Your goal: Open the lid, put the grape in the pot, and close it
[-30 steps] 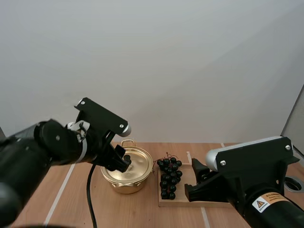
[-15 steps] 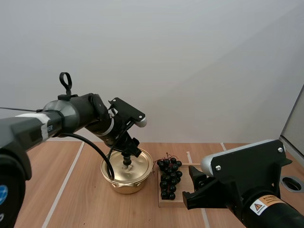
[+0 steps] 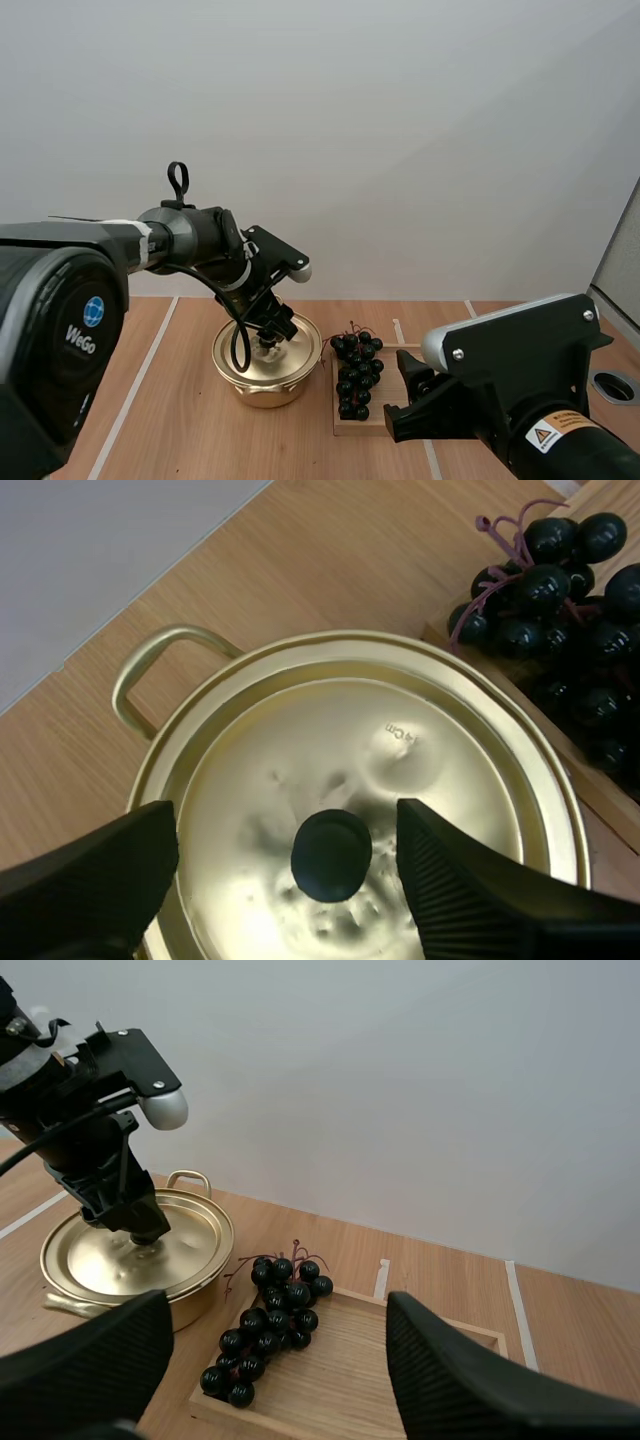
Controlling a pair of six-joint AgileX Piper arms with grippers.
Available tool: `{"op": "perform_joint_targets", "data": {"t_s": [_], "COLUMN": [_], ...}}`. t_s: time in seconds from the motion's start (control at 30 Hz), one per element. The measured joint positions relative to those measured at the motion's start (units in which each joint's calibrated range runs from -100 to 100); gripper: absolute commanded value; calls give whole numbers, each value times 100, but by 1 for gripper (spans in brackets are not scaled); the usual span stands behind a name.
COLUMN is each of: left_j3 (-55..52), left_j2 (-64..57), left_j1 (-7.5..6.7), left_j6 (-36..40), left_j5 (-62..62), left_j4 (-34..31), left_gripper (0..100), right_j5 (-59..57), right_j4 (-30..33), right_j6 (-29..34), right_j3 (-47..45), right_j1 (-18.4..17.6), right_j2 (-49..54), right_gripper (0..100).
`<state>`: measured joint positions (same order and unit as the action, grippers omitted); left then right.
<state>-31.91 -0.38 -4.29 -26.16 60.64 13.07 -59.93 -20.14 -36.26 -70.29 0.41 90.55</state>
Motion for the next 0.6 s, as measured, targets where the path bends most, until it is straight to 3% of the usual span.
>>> {"op": "perform_joint_targets", "data": {"t_s": [0.3,0.5,0.53,0.6], "left_j3": [2,13,13,13], "left_j2": [128,128,128,128], "left_j1": [0,0,0,0], "left_j6": [8,27,28,28], "left_j5": [112,397,488,556], "left_j4": [0,10,36,36], "left_gripper": [100,10,0,0], "right_j5": [0,0,0,0], "right_j4": [0,0,0,0], "right_j6": [0,0,0,0], "right_j3": [0,0,0,0], "right_j1": [0,0,0,0], "right_j2": [0,0,0,0], "right_gripper": [100,100,100,100]}}
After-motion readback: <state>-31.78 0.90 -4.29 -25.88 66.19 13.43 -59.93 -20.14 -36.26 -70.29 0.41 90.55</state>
